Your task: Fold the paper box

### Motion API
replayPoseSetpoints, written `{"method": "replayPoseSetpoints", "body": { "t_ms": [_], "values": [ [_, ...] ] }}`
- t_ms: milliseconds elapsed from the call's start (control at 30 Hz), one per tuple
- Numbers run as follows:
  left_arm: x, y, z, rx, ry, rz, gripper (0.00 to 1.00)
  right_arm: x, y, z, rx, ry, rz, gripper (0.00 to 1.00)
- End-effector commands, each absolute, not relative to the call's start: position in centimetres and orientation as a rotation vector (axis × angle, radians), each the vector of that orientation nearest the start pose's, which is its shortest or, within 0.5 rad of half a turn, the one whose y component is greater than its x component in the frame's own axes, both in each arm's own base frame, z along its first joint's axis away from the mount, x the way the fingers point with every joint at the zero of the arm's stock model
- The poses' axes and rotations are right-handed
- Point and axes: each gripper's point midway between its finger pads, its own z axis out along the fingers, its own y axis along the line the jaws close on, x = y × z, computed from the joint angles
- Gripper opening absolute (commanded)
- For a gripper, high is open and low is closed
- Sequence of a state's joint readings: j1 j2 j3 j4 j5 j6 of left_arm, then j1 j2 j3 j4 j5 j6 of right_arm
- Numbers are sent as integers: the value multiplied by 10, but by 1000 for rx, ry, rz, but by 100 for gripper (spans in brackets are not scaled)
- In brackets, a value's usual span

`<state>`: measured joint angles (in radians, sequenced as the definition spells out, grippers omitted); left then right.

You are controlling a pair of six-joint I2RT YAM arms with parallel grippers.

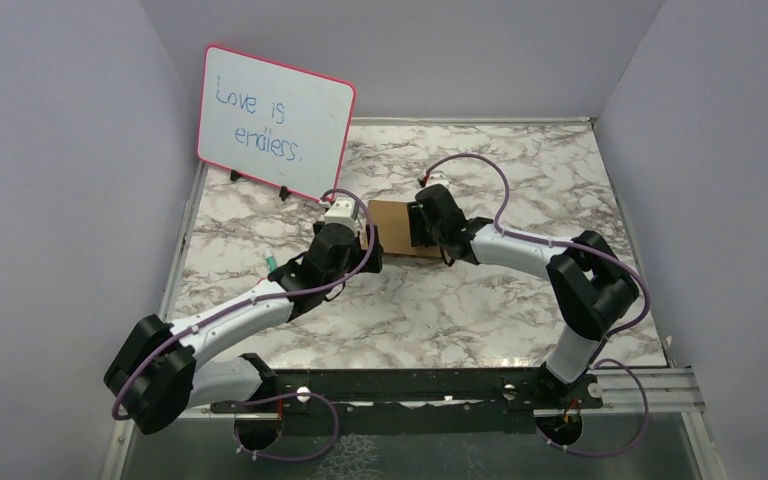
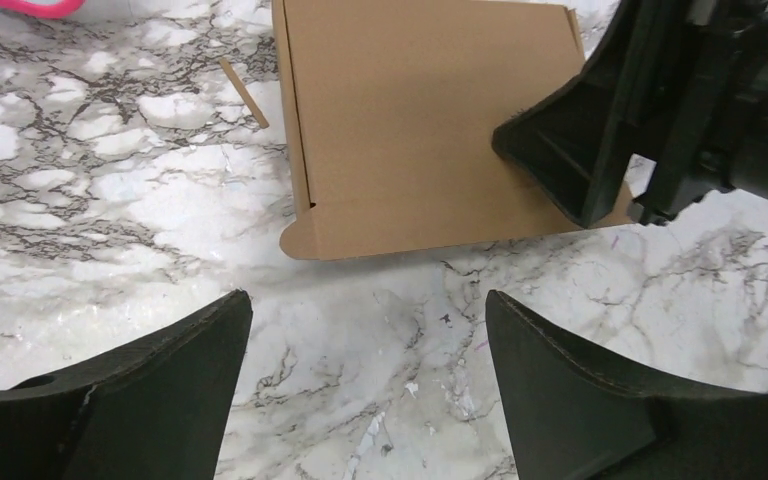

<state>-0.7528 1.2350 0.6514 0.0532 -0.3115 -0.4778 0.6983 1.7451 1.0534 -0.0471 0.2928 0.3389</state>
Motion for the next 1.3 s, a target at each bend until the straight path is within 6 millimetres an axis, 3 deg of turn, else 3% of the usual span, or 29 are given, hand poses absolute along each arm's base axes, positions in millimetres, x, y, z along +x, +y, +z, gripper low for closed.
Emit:
{"method": "replayPoseSetpoints", "body": {
  "t_ms": [0, 167, 333, 567, 767, 967, 1067, 1267],
  "values": [
    [281, -211, 138, 78, 2064, -478, 87, 352, 252, 44, -321, 2338, 185, 55],
    [314, -204, 148, 5, 2040, -554, 79, 352, 252, 45, -324, 2323, 190, 55],
    [346, -210, 133, -26, 2081, -633, 60, 352, 252, 45, -327, 2318, 196, 54],
    [364, -231, 103, 4, 2140, -720, 57, 349, 254, 40, -333, 2320, 223, 54],
    [359, -226, 63, -3, 2236, -671, 49, 344, 251, 31, -331, 2324, 232, 53],
    [336, -208, 23, -15, 2325, -595, 38, 337, 251, 25, -335, 2330, 256, 51],
    [328, -201, 13, -22, 2344, -565, 32, 338, 254, 31, -335, 2314, 279, 50],
    [320, -193, 2, -33, 2369, -529, 28, 341, 251, 64, -298, 2244, 342, 48]
  ]
}}
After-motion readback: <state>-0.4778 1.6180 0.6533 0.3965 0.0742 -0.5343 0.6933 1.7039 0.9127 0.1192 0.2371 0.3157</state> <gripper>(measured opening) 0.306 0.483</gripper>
